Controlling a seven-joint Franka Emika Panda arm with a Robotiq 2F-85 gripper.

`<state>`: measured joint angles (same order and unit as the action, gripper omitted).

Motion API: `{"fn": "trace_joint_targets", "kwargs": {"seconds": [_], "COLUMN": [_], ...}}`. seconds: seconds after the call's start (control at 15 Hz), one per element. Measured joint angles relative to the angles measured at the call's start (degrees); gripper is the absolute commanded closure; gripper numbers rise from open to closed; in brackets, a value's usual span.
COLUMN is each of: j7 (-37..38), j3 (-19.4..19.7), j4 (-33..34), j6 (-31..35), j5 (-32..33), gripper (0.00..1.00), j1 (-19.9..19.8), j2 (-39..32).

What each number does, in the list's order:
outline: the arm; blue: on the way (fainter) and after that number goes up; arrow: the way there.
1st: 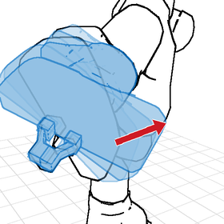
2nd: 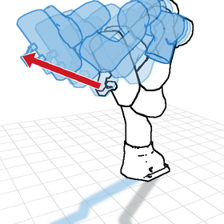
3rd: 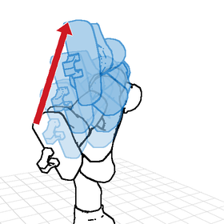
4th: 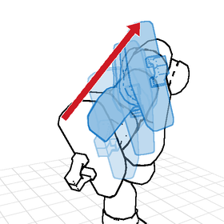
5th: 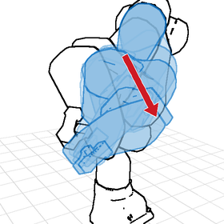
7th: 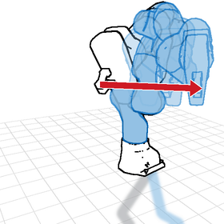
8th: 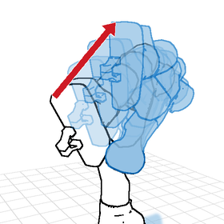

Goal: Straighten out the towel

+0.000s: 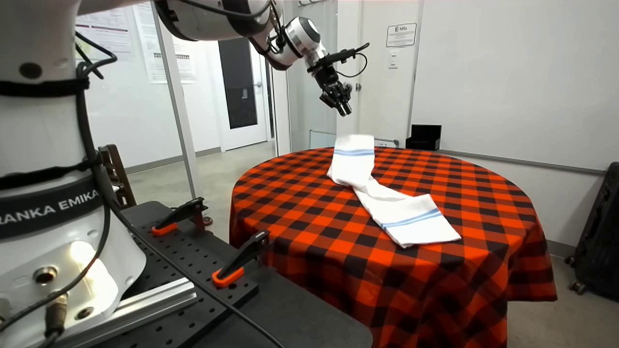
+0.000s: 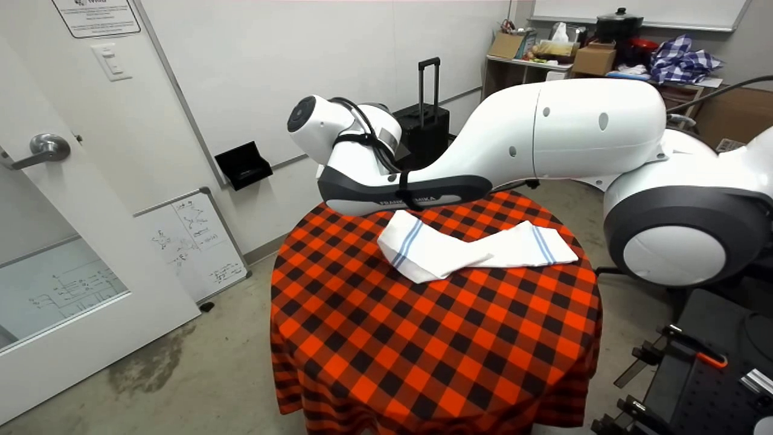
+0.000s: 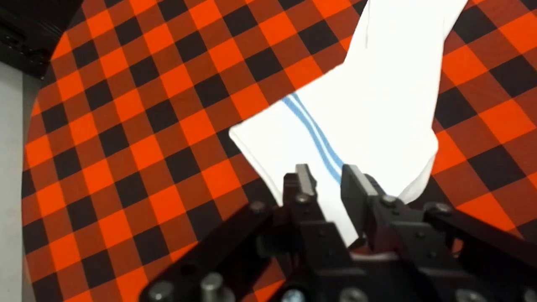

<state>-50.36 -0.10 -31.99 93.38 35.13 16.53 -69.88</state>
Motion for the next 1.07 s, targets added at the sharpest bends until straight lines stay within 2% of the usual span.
{"fn": "trace_joint_targets", "kwargs": {"seconds": [0.27, 0.4, 0.67, 1.07], "j7": [-0.18, -0.19, 0.18, 2.83], "j3": [1.68, 1.63, 1.00, 1.43], "j4": [1.60, 2.03, 3.09, 6.66], "j6": [-0.55, -1.41, -7.60, -14.35], "j5": [-3.74, -4.19, -7.56, -16.06], "gripper": [0.13, 0.01, 0.00, 0.00], "j1": [0.00, -0.13, -1.87, -9.68], "j2": [-1.01, -1.03, -0.28, 1.24]}}
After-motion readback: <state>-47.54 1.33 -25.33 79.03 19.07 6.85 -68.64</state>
